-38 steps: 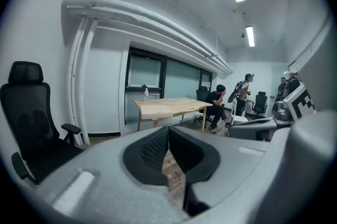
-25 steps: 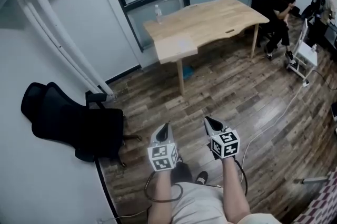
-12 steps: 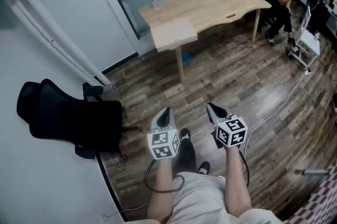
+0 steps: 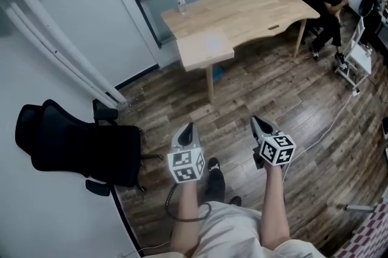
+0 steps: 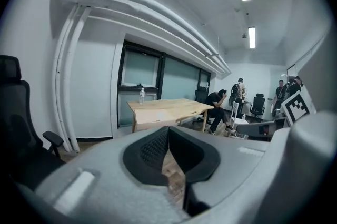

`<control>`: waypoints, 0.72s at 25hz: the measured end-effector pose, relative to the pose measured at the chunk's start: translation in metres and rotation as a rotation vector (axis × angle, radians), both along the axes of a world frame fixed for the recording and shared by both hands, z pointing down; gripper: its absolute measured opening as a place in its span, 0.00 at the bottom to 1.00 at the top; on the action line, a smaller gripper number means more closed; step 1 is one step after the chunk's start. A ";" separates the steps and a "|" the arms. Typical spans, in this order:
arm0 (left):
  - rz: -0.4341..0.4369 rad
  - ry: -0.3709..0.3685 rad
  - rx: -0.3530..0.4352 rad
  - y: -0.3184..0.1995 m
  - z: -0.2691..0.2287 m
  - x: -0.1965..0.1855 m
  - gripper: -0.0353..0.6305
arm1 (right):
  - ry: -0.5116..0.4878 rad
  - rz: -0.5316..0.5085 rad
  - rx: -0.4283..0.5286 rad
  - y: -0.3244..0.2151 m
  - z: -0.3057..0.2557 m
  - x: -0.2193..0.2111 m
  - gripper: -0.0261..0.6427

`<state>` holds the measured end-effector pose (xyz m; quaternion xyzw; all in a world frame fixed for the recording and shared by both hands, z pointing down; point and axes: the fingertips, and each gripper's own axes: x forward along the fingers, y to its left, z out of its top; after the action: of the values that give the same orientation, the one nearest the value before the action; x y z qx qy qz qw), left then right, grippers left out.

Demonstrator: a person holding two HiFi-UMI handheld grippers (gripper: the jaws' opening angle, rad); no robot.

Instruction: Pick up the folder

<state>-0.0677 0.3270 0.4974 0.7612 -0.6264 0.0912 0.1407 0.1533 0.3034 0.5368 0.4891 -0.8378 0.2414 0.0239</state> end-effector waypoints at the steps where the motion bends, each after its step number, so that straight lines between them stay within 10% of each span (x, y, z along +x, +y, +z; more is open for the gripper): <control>1: -0.004 0.002 -0.002 -0.010 -0.001 -0.004 0.07 | -0.009 0.007 0.001 -0.012 -0.003 -0.001 0.04; 18: -0.054 0.069 -0.018 -0.185 0.011 -0.068 0.07 | 0.056 0.016 0.010 -0.170 -0.010 -0.032 0.04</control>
<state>-0.1361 0.1420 0.5081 0.7455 -0.6406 0.0666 0.1714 0.1214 0.1330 0.5273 0.5025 -0.8340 0.2238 0.0431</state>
